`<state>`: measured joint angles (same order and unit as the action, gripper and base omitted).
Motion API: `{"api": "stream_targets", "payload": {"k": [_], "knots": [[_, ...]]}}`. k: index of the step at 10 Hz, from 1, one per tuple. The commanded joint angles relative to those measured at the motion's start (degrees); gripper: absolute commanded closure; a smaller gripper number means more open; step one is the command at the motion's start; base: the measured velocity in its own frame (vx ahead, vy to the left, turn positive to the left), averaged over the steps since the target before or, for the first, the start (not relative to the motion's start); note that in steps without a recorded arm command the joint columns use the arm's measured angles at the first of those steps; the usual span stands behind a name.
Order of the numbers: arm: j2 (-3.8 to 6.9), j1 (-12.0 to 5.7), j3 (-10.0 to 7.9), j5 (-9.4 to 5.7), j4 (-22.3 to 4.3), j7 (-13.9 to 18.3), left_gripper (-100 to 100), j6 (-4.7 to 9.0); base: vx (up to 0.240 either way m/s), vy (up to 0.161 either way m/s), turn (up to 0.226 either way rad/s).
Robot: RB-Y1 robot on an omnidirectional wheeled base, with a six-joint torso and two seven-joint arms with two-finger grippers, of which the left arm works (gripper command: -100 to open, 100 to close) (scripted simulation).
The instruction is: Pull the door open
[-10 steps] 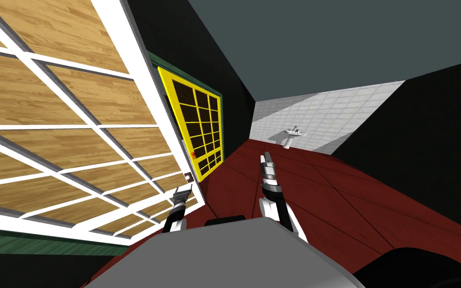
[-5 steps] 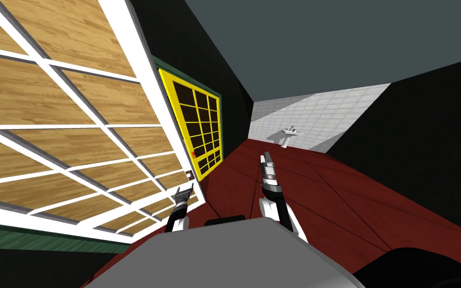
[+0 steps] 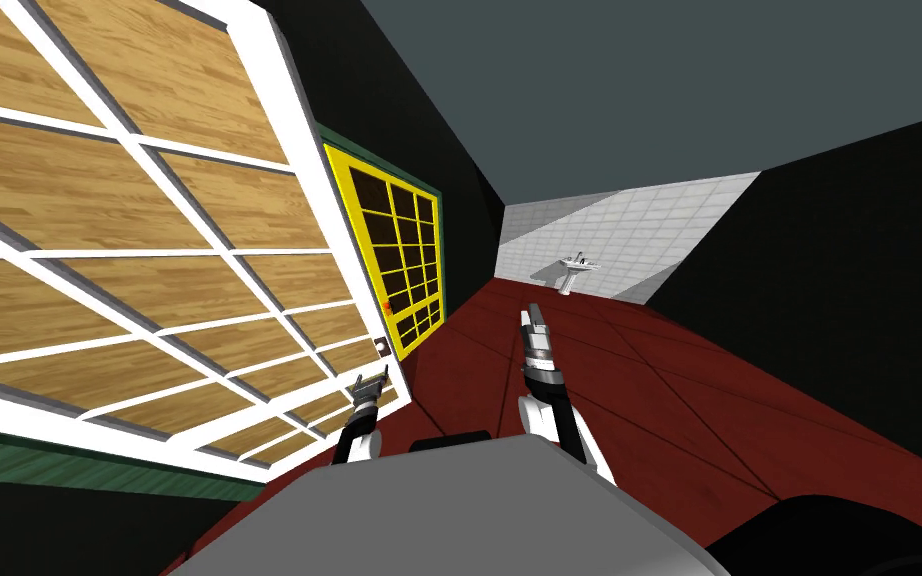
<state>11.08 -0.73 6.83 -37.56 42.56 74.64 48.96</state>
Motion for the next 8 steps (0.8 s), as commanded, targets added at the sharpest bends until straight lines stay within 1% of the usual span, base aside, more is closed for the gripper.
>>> {"api": "stream_targets", "payload": {"k": [1, 3, 5, 6, 7, 8], "knots": [[1.26, 0.57, -0.19, -0.28, -0.5, 1.4, -100, 0.44, 0.129, 0.009, -0.094], [2.96, 1.34, -0.44, -0.66, -1.1, 3.3, -100, 1.03, 0.248, -0.006, -0.107], [5.65, 2.55, -0.85, -1.27, -2.1, 6.3, -100, 1.96, 0.282, 0.046, -0.138], [6.63, 2.99, -1.0, -1.49, -2.4, 7.4, -100, 2.31, 0.268, 0.028, -0.114], [6.08, 2.77, -0.97, -1.4, -1.8, 6.5, -100, 1.8, 0.115, 0.01, -0.013], [6.08, 2.77, -0.97, -1.4, -1.8, 6.5, 100, 1.8, -0.015, 0.004, 0.035]]}}
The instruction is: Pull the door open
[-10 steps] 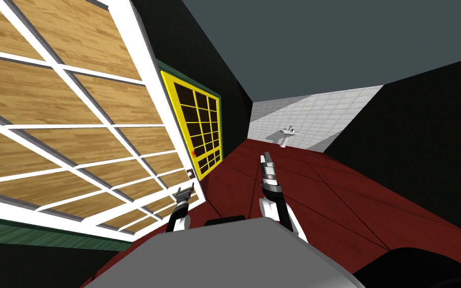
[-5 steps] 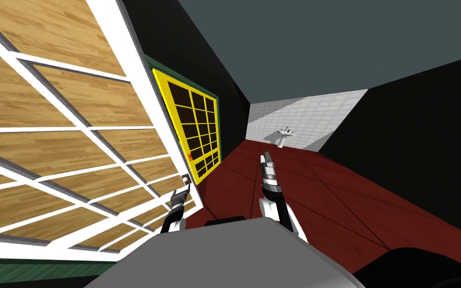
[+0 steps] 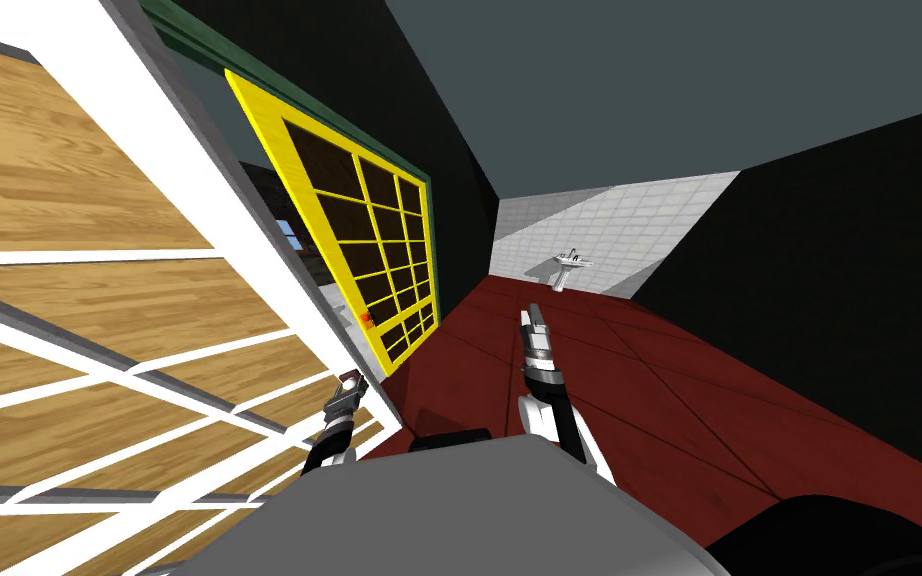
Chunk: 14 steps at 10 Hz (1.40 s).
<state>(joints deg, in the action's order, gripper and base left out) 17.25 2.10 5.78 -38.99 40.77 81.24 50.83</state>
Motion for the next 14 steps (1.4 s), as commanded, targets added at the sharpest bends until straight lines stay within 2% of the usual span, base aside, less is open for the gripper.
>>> {"api": "stream_targets", "payload": {"k": [1, 5, 6, 8, 13, 14], "knots": [[-0.09, -0.05, 0.07, 0.03, 0.0, -0.1, 100, -0.07, -0.045, 0.001, -0.009], [-0.09, -0.05, 0.07, 0.03, 0.0, -0.1, 100, -0.07, -0.017, -0.002, -0.006], [0.41, 0.41, 1.27, 0.56, 0.2, 0.9, 100, -0.21, -0.143, 0.034, -0.077], [0.92, 0.7, 2.24, 1.0, 0.6, 1.8, 100, -0.1, -0.208, 0.01, -0.086], [3.1, 1.92, 6.38, 2.89, 2.2, 5.6, 100, 0.38, -0.225, 0.008, -0.083], [3.3, 2.04, 6.77, 3.07, 2.4, 5.9, 100, 0.42, -0.199, 0.019, -0.062]]}}
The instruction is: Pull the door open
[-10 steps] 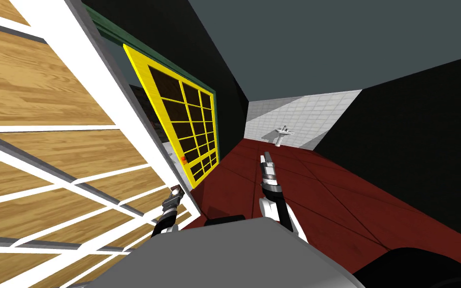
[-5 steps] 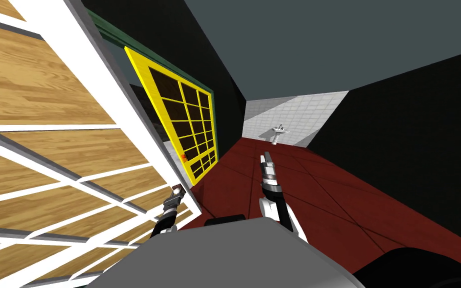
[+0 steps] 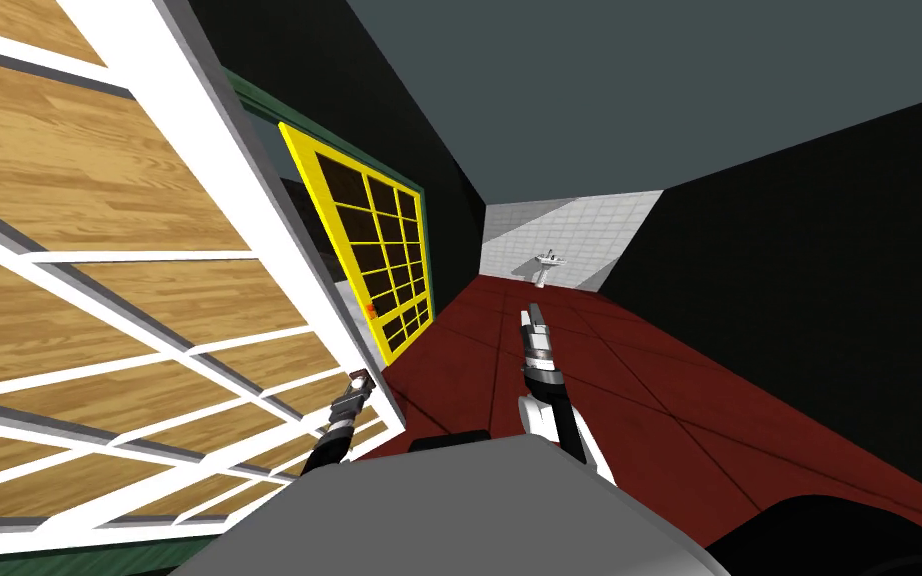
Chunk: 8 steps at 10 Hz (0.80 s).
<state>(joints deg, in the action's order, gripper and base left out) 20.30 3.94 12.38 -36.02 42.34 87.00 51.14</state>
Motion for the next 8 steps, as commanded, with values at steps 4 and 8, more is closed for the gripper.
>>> {"api": "stream_targets", "payload": {"k": [4, 8], "knots": [[1.48, 1.22, 2.12, 1.27, 0.7, 2.3, 100, 1.07, -0.165, 0.012, -0.067], [3.57, 2.63, 4.63, 2.83, 1.7, 5.1, 100, 2.6, -0.198, 0.021, -0.081]]}}
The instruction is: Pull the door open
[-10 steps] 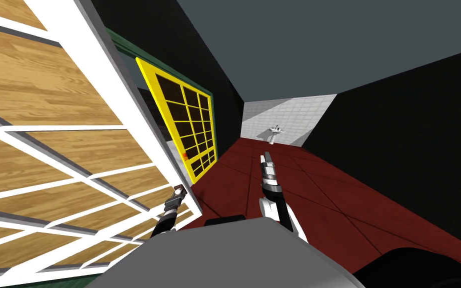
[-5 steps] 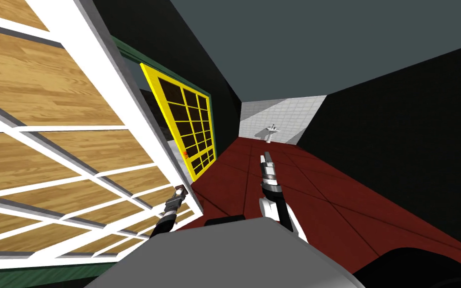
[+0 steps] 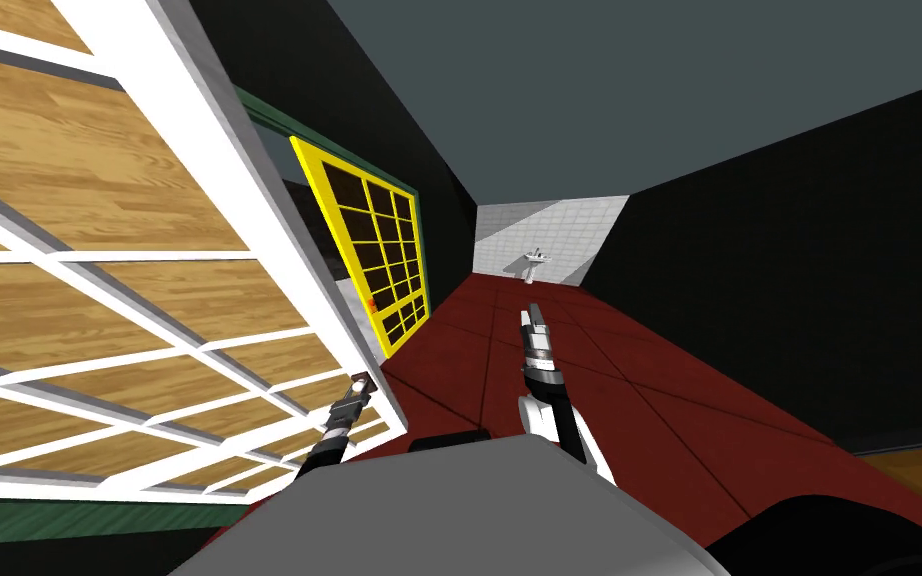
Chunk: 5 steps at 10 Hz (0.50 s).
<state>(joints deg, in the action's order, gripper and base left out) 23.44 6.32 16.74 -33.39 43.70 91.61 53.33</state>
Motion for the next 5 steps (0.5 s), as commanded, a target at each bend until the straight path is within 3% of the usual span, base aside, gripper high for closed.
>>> {"api": "stream_targets", "payload": {"k": [1, 2, 3, 5], "knots": [[0.84, 0.54, 0.77, 0.51, 0.6, 1.0, 100, 0.71, -0.216, 0.003, -0.068], [1.27, 0.82, 1.29, 0.83, 0.8, 1.6, 100, 1.02, -0.199, 0.011, -0.055], [0.94, 0.71, 1.0, 0.63, 0.7, 1.1, 100, 0.47, -0.088, 0.005, -0.015], [2.1, 1.83, 2.63, 1.47, 0.7, 2.7, 100, 2.08, -0.161, 0.032, -0.086]]}}
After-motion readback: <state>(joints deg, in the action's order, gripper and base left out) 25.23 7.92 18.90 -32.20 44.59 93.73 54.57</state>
